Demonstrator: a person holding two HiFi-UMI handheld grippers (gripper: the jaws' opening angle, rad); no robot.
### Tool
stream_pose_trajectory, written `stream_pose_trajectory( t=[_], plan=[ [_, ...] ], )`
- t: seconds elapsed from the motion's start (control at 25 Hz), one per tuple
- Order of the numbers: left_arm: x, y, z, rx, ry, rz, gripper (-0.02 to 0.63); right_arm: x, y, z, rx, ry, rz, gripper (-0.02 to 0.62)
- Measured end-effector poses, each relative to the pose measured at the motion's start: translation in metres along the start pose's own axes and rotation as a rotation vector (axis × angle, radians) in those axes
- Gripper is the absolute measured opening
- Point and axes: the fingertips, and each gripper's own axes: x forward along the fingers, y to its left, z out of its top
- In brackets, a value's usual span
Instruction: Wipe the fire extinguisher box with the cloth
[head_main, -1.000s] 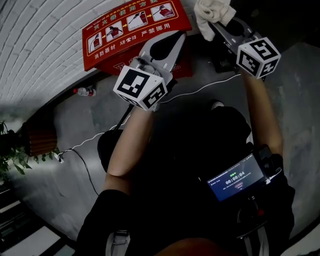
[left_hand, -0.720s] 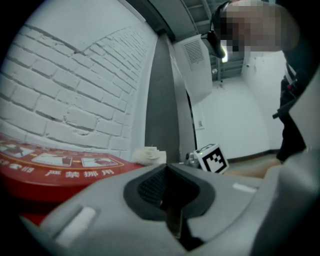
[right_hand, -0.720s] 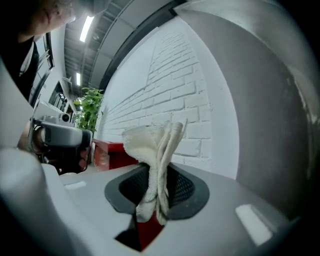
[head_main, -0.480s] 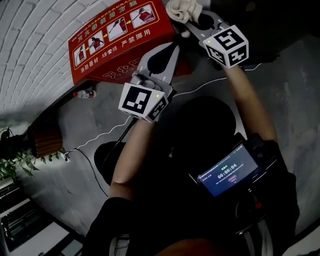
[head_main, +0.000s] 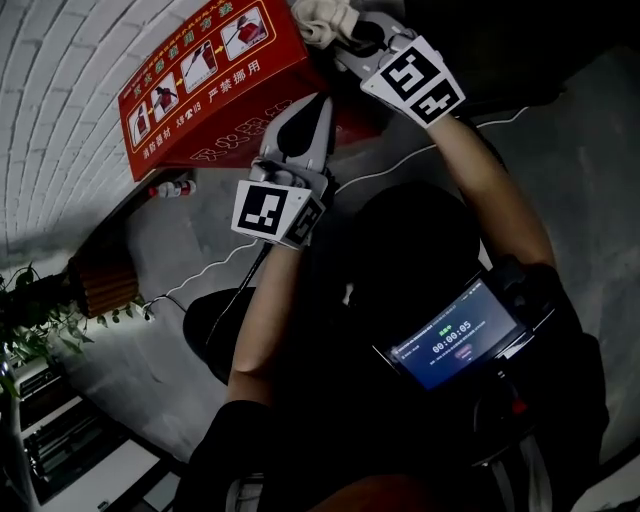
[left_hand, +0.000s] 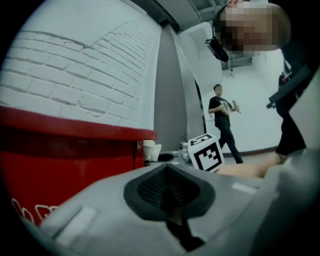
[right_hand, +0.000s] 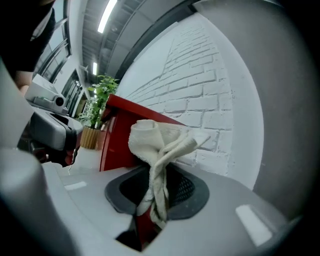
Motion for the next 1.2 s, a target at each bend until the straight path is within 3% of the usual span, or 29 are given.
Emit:
stream_pose_trajectory(
  t=[0.28, 0.64, 0.84, 1.2],
  plan=[
    [0.005, -0.006, -0.012, 0.005, 0.026, 0.007, 0.003, 0.002, 0.014, -0.005, -0.173, 0.064, 0.064, 0.074],
    [0.009, 0.010, -0.037, 0.081, 0.032, 0.066, 0.003, -0.001, 0.019, -0.012, -0.251, 0.092, 0.071, 0.072],
    [0.009, 0.011, -0.046, 0.057, 0.072, 0.087, 0.003, -0.001, 0.024, -0.023, -0.338, 0.167, 0.096, 0.072],
    [0.016, 0.023, -0.085, 0.074, 0.133, 0.192, 0.003, -0.001, 0.038, -0.075, -0.398, 0.292, 0.157, 0.072]
  ],
)
